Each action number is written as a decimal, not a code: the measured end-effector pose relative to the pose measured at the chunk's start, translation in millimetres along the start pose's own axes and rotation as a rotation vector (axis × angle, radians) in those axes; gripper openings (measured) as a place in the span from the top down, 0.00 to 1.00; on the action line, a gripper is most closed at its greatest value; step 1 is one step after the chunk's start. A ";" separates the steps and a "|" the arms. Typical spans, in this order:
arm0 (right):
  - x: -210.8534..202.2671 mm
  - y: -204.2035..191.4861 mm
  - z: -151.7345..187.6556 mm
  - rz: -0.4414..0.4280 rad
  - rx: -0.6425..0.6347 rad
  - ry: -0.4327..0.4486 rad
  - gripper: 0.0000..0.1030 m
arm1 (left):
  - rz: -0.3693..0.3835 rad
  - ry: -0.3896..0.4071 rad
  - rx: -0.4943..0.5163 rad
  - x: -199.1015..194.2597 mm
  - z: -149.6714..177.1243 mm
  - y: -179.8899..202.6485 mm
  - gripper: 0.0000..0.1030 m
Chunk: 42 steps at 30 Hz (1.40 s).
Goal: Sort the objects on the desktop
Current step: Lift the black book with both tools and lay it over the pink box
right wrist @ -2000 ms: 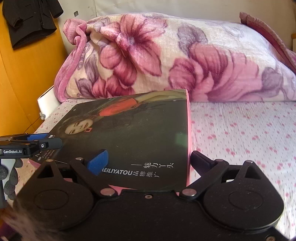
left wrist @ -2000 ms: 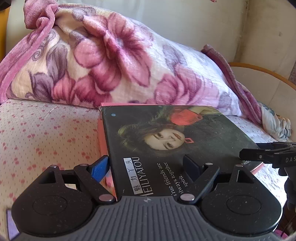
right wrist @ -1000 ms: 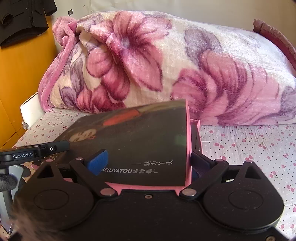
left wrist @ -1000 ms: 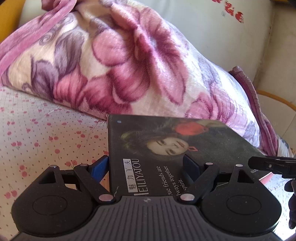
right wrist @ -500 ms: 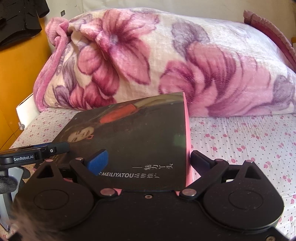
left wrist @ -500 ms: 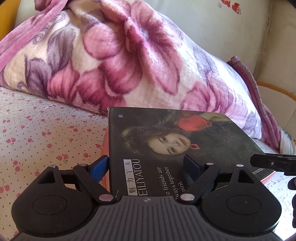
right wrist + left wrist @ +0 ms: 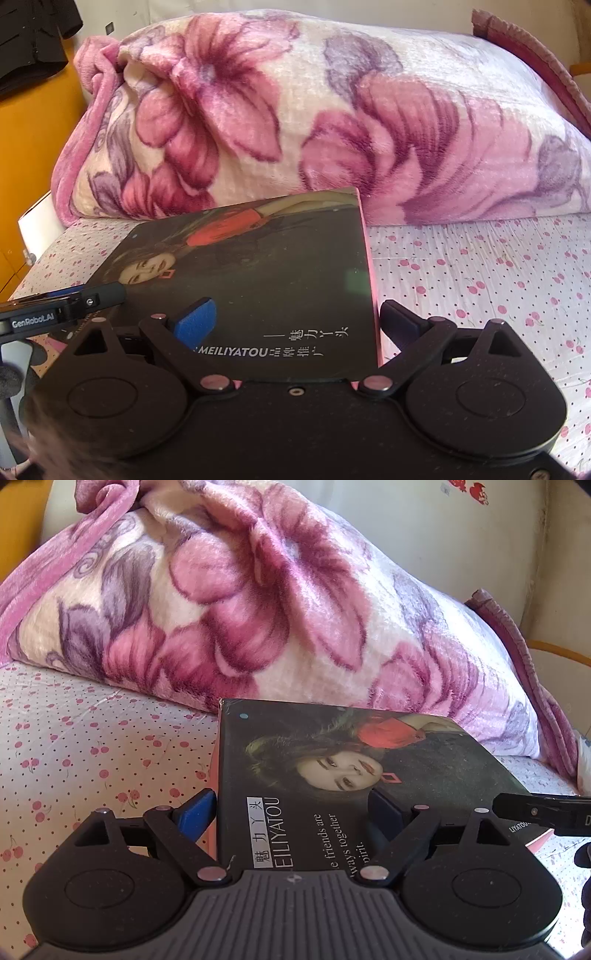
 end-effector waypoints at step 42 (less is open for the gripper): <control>56.2 -15.9 -10.6 -0.123 -0.195 -0.070 0.07 | 0.129 -0.096 0.302 52.0 -14.9 26.7 0.13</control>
Point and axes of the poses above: each gripper's, at about its wrist camera, not at the fingertips, and x roughly the way its jaws point, y to its right, z to its underside, the point moved 2 cm from there along x, roughly the way its jaws point, and after that the axes turned 12 degrees about y, right-handed, at the moved point
